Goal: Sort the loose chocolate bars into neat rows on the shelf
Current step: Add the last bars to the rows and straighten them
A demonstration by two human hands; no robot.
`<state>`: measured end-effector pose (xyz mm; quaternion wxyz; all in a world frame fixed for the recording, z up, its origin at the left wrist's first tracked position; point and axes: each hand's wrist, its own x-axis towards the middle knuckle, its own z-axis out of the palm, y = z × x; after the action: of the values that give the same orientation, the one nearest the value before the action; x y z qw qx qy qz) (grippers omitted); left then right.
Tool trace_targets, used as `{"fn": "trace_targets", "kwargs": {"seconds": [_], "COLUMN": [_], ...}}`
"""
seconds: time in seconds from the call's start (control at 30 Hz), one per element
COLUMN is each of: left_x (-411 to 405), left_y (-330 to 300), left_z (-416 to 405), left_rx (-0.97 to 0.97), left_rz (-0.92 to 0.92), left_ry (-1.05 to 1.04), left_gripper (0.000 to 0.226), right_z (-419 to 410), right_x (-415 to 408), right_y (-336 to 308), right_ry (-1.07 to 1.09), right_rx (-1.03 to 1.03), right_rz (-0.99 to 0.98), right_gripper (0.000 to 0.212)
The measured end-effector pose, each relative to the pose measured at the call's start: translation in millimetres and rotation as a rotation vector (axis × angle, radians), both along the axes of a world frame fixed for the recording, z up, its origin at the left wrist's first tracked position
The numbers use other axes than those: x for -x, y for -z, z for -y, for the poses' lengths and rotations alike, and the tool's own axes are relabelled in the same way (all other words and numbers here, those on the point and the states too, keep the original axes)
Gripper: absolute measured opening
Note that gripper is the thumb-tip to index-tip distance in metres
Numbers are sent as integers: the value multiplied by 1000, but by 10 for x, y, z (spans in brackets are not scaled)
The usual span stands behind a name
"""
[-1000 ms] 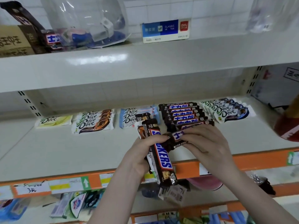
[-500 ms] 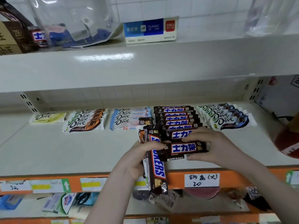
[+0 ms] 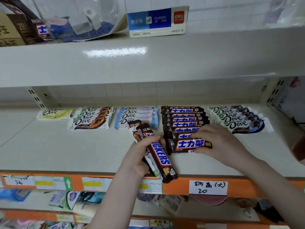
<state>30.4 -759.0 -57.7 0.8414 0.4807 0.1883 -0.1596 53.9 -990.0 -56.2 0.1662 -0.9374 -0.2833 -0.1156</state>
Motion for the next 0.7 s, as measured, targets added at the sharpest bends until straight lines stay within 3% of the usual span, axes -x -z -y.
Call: {"fn": "trace_targets", "kwargs": {"seconds": [0.17,0.37,0.5,0.7], "left_x": [-8,6,22,60], "left_y": [-7,-58,-83,-179], "left_z": [-26,15,42,164], "left_rx": [40,174,228,248], "left_rz": [-6,-36,27,119], "left_ry": [-54,-120,-143,-91], "left_gripper": [30,15,14,22], "right_z": [-42,-61,-91,-238], "right_x": [-43,20,119,351], "right_y": [21,-2,-99,-196], "right_ry": [36,56,102,-40], "right_rx": [-23,-5,-178,-389], "right_rz": [-13,17,-22,-269], "right_gripper": [40,42,34,48]}}
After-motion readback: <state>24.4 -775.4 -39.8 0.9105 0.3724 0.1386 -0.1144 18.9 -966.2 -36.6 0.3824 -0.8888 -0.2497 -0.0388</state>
